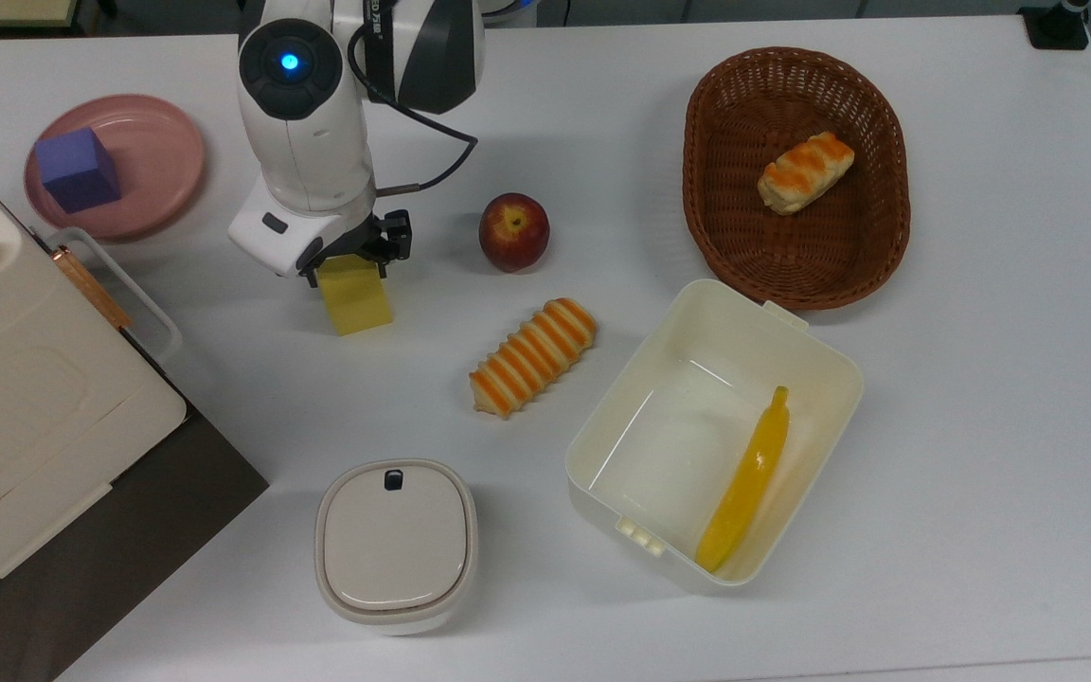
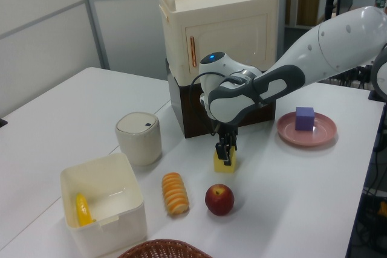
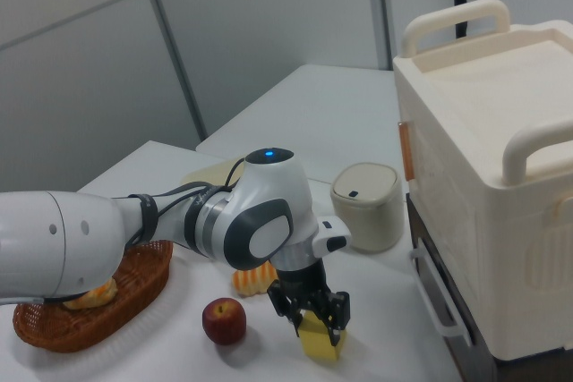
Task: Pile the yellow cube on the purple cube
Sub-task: 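Lift the yellow cube and carry it over the purple cube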
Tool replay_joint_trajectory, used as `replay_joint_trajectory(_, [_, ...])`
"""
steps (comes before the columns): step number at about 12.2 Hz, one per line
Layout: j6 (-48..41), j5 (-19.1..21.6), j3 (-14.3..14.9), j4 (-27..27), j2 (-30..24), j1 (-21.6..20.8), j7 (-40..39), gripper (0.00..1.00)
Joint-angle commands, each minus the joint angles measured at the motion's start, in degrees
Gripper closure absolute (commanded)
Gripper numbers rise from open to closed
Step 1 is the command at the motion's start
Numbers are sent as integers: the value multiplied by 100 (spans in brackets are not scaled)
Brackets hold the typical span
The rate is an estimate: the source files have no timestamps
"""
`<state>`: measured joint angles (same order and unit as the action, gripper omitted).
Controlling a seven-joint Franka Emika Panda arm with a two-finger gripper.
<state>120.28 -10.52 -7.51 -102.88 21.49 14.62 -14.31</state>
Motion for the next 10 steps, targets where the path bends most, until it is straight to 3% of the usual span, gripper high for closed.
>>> replay_joint_trajectory(1, [-188, 6, 30, -205, -478, 84, -150, 57])
replay_joint_trajectory(7, [-1276, 6, 56, -320, -1251, 611, -1151, 58])
replay_joint_trajectory(10, [-1647, 15, 65, -320, -1638, 1137, -1915, 58])
